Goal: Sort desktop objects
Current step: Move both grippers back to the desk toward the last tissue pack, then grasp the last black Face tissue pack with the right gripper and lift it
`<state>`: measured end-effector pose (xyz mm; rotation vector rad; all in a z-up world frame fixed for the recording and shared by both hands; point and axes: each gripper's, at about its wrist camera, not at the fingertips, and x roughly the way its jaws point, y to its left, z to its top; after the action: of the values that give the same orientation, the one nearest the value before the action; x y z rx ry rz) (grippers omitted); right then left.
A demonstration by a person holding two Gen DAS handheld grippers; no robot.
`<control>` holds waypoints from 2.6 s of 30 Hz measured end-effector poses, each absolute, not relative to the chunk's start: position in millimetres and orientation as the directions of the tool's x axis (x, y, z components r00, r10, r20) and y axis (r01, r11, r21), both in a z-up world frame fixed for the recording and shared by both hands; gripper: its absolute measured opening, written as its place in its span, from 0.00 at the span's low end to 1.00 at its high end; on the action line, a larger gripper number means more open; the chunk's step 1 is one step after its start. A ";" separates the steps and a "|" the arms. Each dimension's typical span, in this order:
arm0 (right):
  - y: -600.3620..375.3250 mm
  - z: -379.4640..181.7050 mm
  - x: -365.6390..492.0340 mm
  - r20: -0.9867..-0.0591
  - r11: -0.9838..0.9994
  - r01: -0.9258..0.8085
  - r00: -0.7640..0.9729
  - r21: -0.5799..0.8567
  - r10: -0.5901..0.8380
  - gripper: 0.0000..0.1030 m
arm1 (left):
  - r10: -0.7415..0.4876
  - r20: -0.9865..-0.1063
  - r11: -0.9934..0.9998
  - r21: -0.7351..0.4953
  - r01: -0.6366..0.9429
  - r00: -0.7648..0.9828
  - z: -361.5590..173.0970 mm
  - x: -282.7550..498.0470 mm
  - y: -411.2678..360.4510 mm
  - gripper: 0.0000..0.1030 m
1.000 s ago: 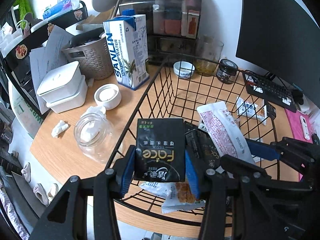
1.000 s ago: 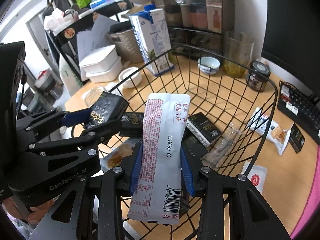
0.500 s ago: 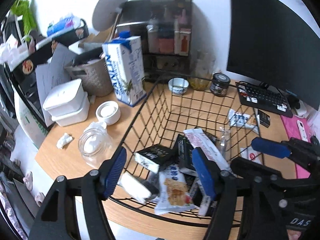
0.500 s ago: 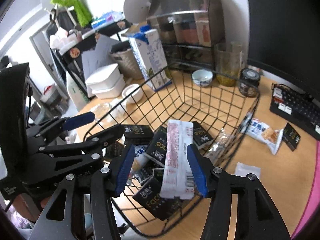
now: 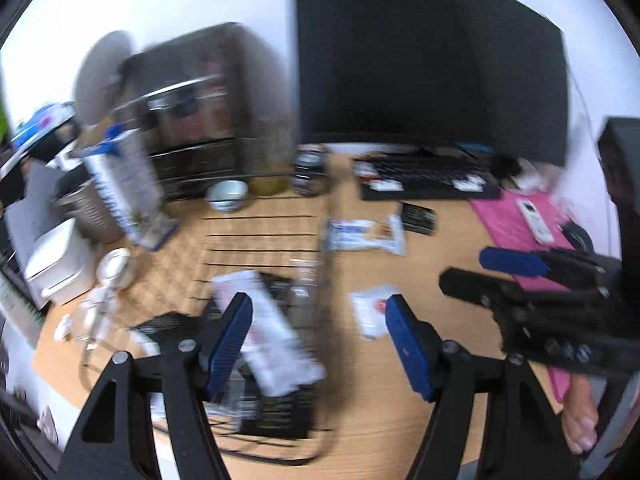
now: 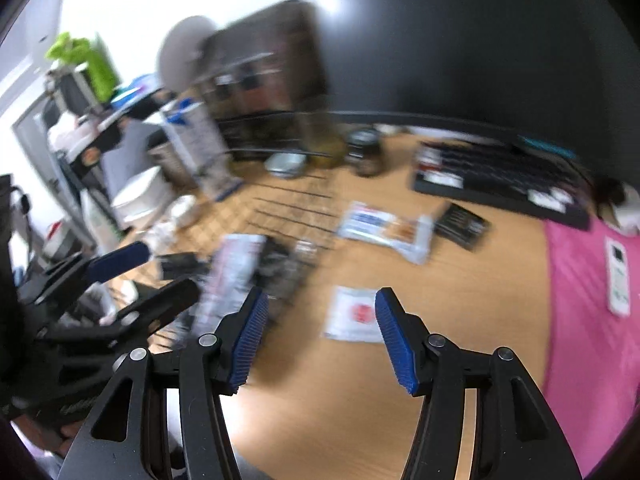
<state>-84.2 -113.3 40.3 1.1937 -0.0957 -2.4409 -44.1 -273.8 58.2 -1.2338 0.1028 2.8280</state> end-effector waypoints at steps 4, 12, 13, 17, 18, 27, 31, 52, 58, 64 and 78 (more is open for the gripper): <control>-67.6 16.7 -96.7 -0.779 -0.943 0.246 -0.537 0.223 -0.324 0.55 | 0.058 -0.768 -0.985 0.060 -0.161 -0.637 35.7 -55.3 -227.8 0.71; -27.6 -25.3 -131.1 -0.830 -0.960 0.212 -0.491 0.182 -0.266 0.55 | -0.012 -0.820 -0.985 0.109 -0.136 -0.573 -11.2 -98.0 -189.0 0.72; -25.1 -27.7 -137.9 -0.832 -0.960 0.217 -0.489 0.177 -0.264 0.55 | -0.025 -0.818 -0.984 0.121 -0.129 -0.574 -13.1 -101.6 -186.8 0.72; -28.2 -31.9 -162.0 -0.838 -0.956 0.246 -0.480 0.157 -0.261 0.55 | -0.021 -0.832 -0.988 0.102 -0.115 -0.554 -19.2 -125.1 -178.7 0.72; -28.2 -33.2 -172.5 -0.841 -0.951 0.262 -0.467 0.164 -0.274 0.55 | -0.015 -0.833 -0.989 0.095 -0.116 -0.553 -20.1 -130.8 -174.9 0.72; -40.1 -47.6 -244.0 -0.878 -0.930 0.361 -0.421 0.070 -0.230 0.55 | -0.032 -0.877 -0.996 0.067 -0.055 -0.479 -52.5 -184.3 -169.0 0.72; -56.8 -52.1 -267.2 -0.880 -0.897 0.442 -0.424 0.004 -0.213 0.55 | -0.033 -0.889 -0.998 0.054 -0.034 -0.458 -60.2 -201.1 -172.9 0.72; -97.7 -76.7 -298.0 -0.895 -0.817 0.577 -0.368 -0.007 -0.253 0.48 | -0.060 -0.898 -0.997 0.076 -0.019 -0.436 -74.3 -224.6 -181.5 0.72; -94.7 -73.1 -283.3 -0.898 -0.826 0.562 -0.377 -0.029 -0.225 0.46 | -0.058 -0.893 -0.997 0.071 -0.013 -0.447 -67.7 -219.0 -183.9 0.72; -75.2 -65.0 -274.4 -0.895 -0.856 0.517 -0.383 -0.003 -0.228 0.46 | -0.062 -0.890 -0.998 0.068 0.001 -0.451 -64.3 -215.1 -188.5 0.72; -87.9 -56.5 -299.5 -0.889 -0.848 0.531 -0.392 -0.009 -0.235 0.46 | -0.091 -0.895 -0.988 0.024 0.155 -0.437 -75.7 -192.0 -202.2 0.72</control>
<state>-299.5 -87.9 -56.5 1.3726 0.4057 -2.2548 -192.0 -202.2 -75.7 -1.7324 -0.1009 2.7912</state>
